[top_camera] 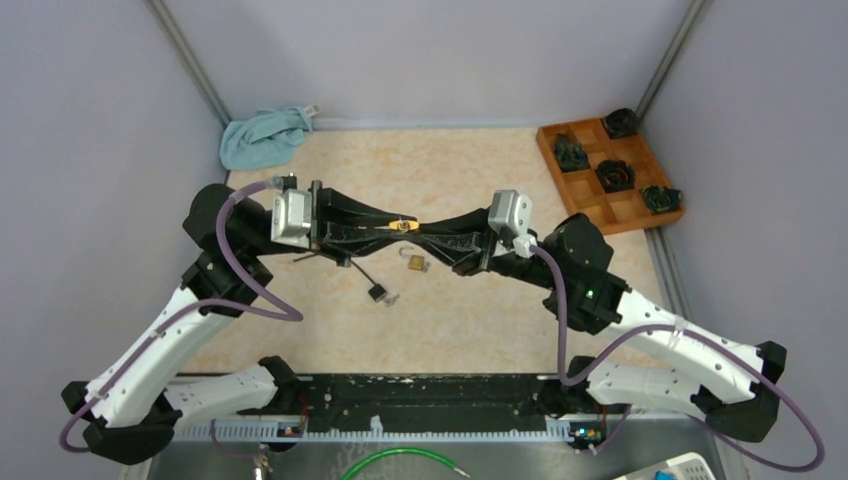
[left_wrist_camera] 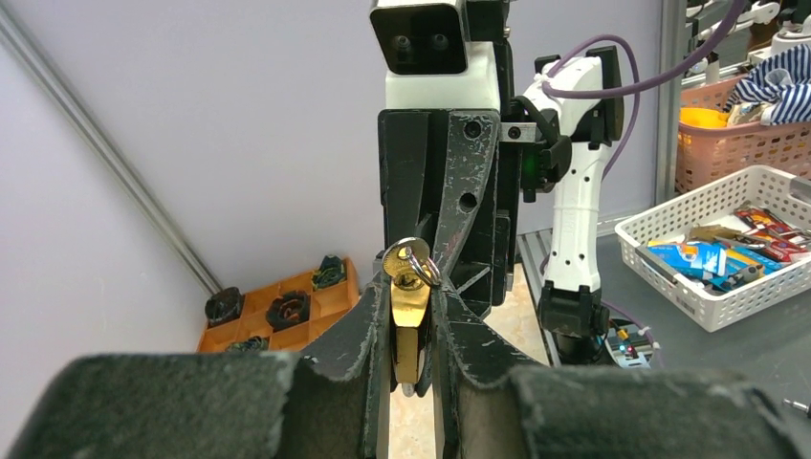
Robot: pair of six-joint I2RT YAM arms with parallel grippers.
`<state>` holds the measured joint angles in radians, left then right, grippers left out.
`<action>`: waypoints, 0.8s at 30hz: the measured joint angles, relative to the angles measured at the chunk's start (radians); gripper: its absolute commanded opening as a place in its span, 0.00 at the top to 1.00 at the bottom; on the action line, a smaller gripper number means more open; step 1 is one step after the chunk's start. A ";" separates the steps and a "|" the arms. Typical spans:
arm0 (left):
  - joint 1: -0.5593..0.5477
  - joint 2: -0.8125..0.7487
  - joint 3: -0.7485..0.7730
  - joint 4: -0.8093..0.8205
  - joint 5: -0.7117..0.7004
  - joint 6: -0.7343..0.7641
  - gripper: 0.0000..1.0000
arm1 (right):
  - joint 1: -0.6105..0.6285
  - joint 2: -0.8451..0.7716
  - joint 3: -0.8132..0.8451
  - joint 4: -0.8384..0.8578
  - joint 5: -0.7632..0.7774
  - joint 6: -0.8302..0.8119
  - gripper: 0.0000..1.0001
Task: Unlock with the key
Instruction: Unlock the lock.
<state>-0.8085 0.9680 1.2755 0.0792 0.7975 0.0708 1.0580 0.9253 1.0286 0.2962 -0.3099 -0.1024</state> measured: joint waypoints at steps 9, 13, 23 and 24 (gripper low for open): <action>0.009 0.009 0.002 0.006 -0.002 -0.005 1.00 | 0.006 -0.013 -0.065 0.090 0.045 0.008 1.00; 0.019 0.031 0.007 -0.024 0.010 -0.008 1.00 | 0.005 -0.036 -0.156 0.185 0.081 0.040 1.00; 0.040 0.048 0.019 -0.063 0.012 -0.023 1.00 | -0.029 -0.052 -0.224 0.238 0.093 0.152 0.68; 0.043 0.043 0.021 -0.047 0.009 -0.022 1.00 | -0.037 -0.056 -0.224 0.206 0.105 0.153 0.64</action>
<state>-0.7650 1.0111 1.2964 0.0322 0.8066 0.0486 1.0206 0.8692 0.8051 0.5022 -0.2047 0.0502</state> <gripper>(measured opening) 0.218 0.243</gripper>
